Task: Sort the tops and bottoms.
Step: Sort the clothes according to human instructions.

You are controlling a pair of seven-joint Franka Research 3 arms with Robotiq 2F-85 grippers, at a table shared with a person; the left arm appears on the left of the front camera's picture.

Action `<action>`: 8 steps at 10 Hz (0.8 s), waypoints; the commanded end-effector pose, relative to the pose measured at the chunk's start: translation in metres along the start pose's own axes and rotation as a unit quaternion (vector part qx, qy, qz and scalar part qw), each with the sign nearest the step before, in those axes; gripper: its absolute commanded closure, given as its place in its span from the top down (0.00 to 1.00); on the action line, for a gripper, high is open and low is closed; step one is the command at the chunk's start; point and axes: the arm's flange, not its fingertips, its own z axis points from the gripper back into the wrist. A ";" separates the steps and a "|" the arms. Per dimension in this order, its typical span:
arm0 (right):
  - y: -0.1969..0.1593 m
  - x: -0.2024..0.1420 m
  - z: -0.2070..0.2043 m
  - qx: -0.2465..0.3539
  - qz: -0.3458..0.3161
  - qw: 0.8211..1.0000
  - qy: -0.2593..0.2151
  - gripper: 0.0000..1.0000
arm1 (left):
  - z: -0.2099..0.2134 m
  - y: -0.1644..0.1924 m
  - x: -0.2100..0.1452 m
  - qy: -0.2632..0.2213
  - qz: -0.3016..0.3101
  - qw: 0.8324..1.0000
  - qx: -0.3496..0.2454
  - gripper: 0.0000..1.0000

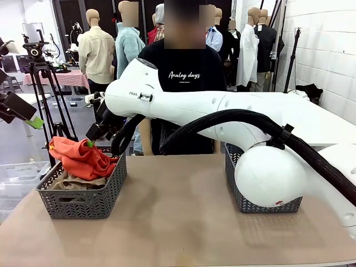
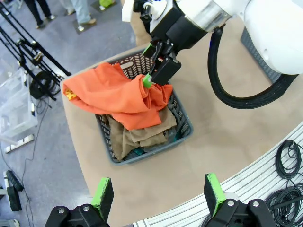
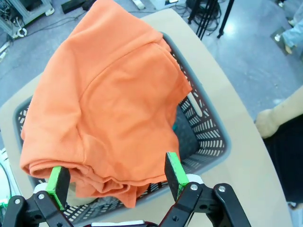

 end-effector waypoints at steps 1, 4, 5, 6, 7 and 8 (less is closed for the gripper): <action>0.002 -0.002 0.011 -0.013 0.003 1.000 0.015 1.00 | 0.001 0.000 0.000 -0.002 0.001 1.000 -0.007 1.00; 0.012 -0.020 0.061 -0.071 -0.019 0.996 0.045 1.00 | 0.001 0.000 0.000 -0.002 0.001 1.000 -0.007 1.00; 0.015 -0.035 0.091 -0.097 -0.038 0.993 0.056 1.00 | 0.001 0.000 0.000 -0.002 0.001 1.000 -0.007 1.00; 0.018 -0.054 0.121 -0.117 -0.064 0.989 0.060 1.00 | 0.001 0.000 0.000 -0.002 0.001 1.000 -0.007 1.00; 0.026 -0.078 0.155 -0.132 -0.095 0.986 0.049 1.00 | 0.001 0.000 0.000 -0.002 0.001 1.000 -0.007 1.00; 0.039 -0.107 0.192 -0.156 -0.134 0.977 0.048 1.00 | 0.001 0.000 0.000 -0.002 0.001 1.000 -0.007 1.00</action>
